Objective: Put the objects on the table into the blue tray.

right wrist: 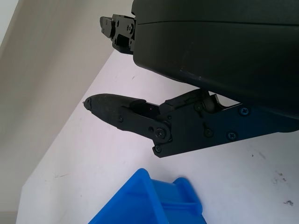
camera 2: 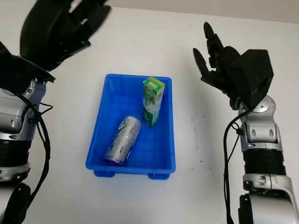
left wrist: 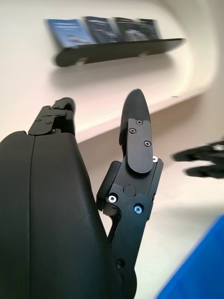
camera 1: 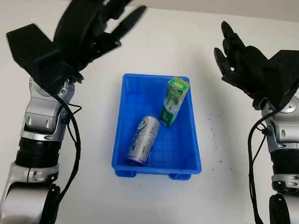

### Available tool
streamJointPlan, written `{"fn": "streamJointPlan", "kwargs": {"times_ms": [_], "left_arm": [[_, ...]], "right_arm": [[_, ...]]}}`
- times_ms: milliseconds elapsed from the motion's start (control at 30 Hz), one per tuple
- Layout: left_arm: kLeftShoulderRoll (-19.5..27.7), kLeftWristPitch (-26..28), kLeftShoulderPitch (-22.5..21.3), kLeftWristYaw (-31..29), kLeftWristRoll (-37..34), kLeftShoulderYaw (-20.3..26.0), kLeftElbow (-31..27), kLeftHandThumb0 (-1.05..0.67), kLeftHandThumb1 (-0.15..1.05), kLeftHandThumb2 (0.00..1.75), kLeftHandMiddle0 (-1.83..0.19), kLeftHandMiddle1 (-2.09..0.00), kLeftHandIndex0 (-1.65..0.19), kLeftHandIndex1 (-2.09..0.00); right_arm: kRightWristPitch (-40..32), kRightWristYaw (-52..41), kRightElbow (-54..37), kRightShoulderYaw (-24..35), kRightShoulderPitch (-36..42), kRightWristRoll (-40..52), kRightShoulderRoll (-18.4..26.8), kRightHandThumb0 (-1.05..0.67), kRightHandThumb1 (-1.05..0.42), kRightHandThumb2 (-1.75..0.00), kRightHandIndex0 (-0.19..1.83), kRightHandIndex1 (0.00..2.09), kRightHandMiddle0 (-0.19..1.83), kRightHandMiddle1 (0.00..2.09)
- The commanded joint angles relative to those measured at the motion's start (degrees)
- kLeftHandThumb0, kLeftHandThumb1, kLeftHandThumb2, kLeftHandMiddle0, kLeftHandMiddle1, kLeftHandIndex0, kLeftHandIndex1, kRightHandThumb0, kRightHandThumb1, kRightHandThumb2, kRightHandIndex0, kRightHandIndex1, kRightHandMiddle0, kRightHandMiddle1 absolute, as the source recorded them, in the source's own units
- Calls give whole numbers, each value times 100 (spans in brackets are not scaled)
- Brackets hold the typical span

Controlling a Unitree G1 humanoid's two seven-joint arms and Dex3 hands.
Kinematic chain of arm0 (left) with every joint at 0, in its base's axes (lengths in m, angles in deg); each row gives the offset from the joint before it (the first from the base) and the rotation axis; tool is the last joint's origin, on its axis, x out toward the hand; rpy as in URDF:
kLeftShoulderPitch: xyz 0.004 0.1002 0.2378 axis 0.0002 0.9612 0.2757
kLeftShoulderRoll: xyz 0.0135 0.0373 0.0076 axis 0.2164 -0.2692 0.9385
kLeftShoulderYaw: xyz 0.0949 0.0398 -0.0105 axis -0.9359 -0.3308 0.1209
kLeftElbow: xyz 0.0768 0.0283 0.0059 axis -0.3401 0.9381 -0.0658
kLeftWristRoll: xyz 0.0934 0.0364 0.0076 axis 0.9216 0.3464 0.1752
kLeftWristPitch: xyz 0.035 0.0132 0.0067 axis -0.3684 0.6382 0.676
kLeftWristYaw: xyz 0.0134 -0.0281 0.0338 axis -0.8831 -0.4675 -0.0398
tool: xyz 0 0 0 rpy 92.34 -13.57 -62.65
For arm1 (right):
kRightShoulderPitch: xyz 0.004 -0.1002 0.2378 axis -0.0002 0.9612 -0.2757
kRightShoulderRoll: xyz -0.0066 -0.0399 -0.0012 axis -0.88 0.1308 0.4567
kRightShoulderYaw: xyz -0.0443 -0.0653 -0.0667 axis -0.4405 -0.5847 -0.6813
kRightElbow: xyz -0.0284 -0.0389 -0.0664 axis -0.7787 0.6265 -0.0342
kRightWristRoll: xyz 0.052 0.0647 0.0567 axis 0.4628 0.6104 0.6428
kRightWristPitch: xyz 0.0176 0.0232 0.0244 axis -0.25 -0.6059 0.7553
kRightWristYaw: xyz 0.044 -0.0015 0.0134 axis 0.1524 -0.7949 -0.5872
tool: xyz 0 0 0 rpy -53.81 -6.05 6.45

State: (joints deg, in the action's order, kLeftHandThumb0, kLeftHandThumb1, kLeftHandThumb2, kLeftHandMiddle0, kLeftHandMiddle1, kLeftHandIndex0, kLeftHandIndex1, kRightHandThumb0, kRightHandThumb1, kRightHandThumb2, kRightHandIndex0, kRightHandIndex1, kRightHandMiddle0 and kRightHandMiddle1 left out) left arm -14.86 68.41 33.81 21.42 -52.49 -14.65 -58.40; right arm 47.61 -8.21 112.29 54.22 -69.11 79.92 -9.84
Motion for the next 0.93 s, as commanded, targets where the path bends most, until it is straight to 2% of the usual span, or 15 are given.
{"fn": "streamJointPlan", "kwargs": {"times_ms": [0,133,267,367,433,533,667,767,900], "left_arm": [[58,23,-154,67,-14,121,464,-74,105,53,18,0,18,-2],[153,162,-311,111,4,176,1245,-78,105,56,19,0,19,0],[336,315,-390,277,319,84,1871,-78,105,61,19,0,19,0],[351,397,-512,187,242,145,2377,-78,105,62,19,0,19,0],[384,270,-604,51,206,159,2778,-73,105,63,19,0,19,0],[445,29,-788,-85,219,164,3510,-76,105,64,19,0,19,0],[451,-235,-934,-213,171,220,4242,-75,105,64,19,0,19,0],[397,-296,-959,-171,126,257,4469,-77,105,64,19,0,19,0],[304,-429,-928,-121,57,280,4500,-77,105,65,19,0,19,0]], "right_arm": [[45,18,53,59,-86,61,-44,-57,-105,-66,-19,0,-19,0],[109,45,79,72,-115,88,-80,-59,-105,-65,-19,0,-19,0],[268,72,140,118,-134,154,-132,-60,-105,-67,-19,0,-19,0],[210,184,126,163,-156,202,-204,-65,-105,-67,-19,0,-19,0],[186,255,108,175,-168,209,-245,-67,-105,-69,-19,0,-19,0],[250,307,147,181,-181,216,-293,-66,-105,-78,-19,0,-19,0],[305,351,243,214,-201,275,-375,-69,-105,-79,-19,0,-19,0],[184,425,234,271,-198,360,-464,-72,-105,-77,-19,0,-19,0],[130,505,280,270,-192,362,-522,-73,-105,-74,-19,0,-19,0]]}}
